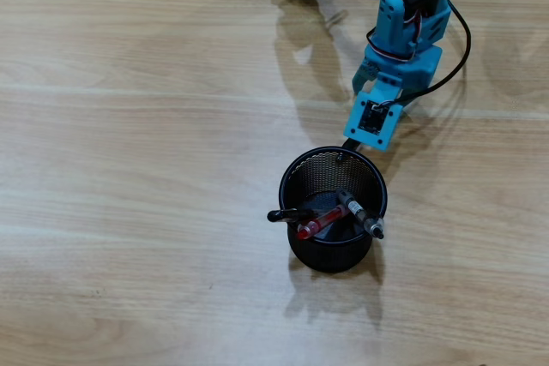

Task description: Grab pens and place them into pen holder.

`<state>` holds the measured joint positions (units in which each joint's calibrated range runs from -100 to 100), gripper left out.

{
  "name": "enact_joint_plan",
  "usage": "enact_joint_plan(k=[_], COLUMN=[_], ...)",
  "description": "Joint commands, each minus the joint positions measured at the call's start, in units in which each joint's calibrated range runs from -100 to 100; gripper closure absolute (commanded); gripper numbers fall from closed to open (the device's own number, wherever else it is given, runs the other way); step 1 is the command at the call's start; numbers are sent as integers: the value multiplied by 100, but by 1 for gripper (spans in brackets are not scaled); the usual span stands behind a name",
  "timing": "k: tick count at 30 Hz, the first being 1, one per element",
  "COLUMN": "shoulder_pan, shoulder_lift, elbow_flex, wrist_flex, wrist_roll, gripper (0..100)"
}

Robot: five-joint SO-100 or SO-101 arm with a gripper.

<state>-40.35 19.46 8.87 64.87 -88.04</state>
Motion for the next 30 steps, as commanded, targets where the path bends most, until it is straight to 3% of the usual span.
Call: enact_joint_plan(k=[1, 3, 15, 30], shoulder_pan=[7, 16, 7, 638], shoulder_lift=[-48, -73, -260, -2867], elbow_flex=[9, 36, -9, -136], wrist_flex=[-77, -77, -68, -59], wrist_roll=[-29, -29, 39, 594], gripper=[91, 98, 98, 98])
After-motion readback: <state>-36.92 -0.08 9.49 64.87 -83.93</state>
